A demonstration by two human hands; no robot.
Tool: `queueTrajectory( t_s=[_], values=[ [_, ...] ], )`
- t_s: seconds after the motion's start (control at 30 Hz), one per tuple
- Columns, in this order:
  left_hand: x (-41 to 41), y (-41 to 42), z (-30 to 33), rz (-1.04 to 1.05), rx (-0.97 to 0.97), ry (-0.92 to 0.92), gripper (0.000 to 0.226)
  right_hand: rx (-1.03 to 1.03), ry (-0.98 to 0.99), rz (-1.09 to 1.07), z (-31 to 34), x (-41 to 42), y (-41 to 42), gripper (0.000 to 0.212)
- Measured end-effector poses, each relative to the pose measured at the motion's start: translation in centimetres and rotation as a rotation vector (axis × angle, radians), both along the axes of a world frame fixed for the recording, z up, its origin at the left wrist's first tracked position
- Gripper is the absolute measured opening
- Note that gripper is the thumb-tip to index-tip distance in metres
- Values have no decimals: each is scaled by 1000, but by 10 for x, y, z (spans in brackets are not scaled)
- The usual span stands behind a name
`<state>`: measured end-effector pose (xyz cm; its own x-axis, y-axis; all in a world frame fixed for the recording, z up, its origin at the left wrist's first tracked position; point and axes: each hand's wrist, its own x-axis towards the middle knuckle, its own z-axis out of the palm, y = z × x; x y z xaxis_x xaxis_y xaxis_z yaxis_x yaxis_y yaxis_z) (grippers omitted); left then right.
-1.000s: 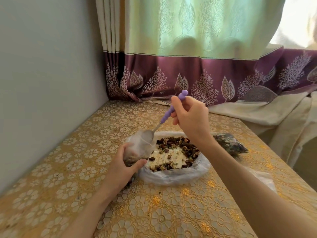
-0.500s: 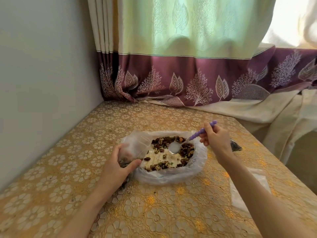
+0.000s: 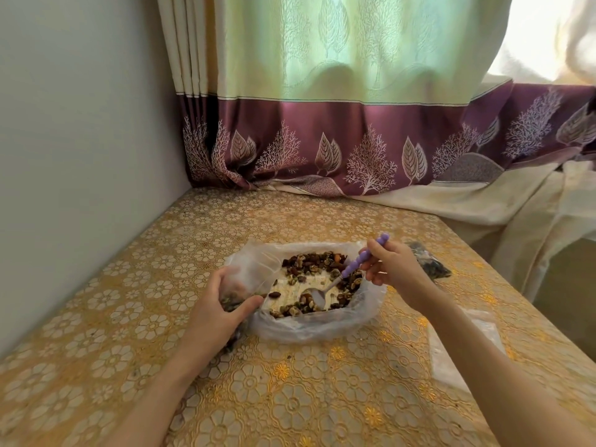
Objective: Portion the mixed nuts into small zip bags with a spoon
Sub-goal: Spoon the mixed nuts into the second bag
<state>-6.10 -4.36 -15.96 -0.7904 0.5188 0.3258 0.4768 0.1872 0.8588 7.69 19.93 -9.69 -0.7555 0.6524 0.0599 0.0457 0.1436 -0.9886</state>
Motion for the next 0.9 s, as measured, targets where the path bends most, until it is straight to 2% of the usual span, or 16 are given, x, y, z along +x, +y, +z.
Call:
queueTrajectory(
  t_s=[0.17,0.53,0.9],
  values=[
    [-1,0,0,-4,5,-6,61,-14,-26,-27,-7,-1,-10,33],
    [2,0,3,10,-11,19,60,-249,5,-182,-12,-2,-10,35],
    [4,-1,4,7,-21,9,63,-224,185,-215,45,-15,-14,29]
  ],
)
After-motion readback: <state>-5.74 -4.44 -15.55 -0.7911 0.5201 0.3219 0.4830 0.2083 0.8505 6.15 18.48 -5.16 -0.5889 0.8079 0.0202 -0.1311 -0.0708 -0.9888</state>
